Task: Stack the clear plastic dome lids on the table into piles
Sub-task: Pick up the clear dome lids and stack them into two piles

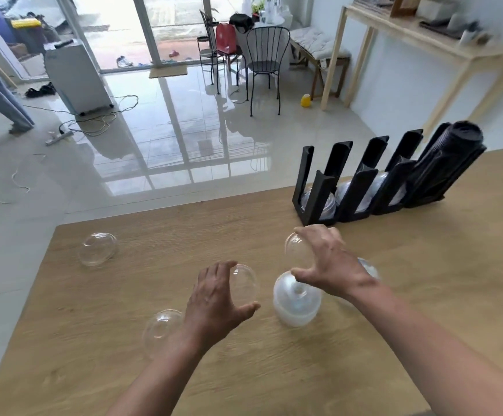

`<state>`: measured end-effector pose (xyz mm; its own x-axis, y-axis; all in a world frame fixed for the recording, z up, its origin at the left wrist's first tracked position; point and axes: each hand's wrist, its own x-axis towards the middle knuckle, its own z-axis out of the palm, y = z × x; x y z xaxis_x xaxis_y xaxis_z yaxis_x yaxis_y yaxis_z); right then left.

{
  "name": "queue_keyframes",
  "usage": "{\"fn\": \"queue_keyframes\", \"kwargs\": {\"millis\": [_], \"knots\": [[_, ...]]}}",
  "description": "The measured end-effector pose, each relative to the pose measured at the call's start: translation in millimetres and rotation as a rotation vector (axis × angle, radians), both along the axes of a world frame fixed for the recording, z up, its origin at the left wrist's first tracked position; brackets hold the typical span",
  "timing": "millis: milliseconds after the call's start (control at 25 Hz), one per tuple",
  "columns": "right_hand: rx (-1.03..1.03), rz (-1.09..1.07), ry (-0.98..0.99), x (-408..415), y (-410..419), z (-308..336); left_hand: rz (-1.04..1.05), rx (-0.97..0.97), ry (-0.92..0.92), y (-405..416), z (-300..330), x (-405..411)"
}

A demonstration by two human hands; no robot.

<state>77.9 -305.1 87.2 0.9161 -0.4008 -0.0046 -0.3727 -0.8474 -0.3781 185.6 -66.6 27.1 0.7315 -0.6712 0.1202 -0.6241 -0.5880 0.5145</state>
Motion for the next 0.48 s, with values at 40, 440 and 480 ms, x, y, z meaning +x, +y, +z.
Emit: {"fn": "queue_keyframes", "kwargs": {"millis": [40,440,480], "knots": [[-0.001,-0.036,0.004,-12,-12,1,-0.034,-0.006,0.003,-13,1,-7],[0.019,-0.173,0.064,-90,-80,-19,-0.179,0.106,-0.062,-101,-20,-63],[0.023,-0.162,0.068,-92,-83,-22,-0.17,0.123,-0.052,-102,-25,-64]]}}
